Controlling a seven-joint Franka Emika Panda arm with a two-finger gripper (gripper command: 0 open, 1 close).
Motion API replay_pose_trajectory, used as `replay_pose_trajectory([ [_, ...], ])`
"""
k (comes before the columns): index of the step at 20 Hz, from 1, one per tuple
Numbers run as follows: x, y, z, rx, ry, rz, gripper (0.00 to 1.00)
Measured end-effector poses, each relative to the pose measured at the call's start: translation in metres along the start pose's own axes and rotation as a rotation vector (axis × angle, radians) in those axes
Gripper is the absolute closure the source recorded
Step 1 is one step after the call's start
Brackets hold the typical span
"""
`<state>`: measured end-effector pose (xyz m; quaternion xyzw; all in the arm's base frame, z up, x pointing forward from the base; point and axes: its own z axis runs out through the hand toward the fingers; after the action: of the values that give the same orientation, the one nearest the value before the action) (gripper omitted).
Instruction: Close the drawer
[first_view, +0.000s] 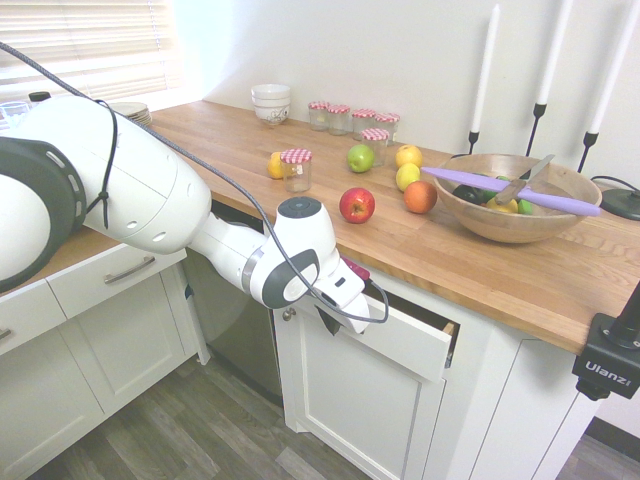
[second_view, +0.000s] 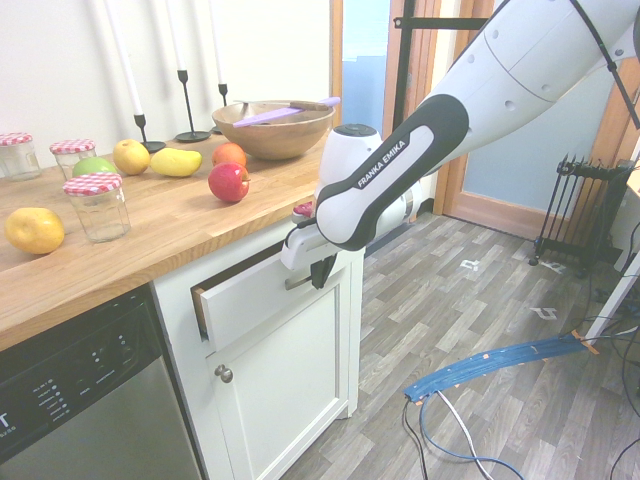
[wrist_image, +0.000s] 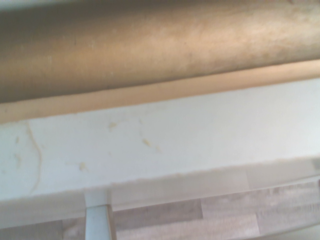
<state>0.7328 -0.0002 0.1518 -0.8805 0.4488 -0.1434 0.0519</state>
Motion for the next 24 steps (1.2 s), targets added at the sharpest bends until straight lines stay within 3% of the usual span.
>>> replay_pose_trajectory([
  [10,0.014,-0.004,-0.003,-0.026,-0.023,0.015,1.00],
  [17,0.038,-0.017,-0.012,0.019,0.014,0.027,1.00],
  [24,0.016,-0.024,-0.025,0.063,0.032,-0.007,1.00],
])
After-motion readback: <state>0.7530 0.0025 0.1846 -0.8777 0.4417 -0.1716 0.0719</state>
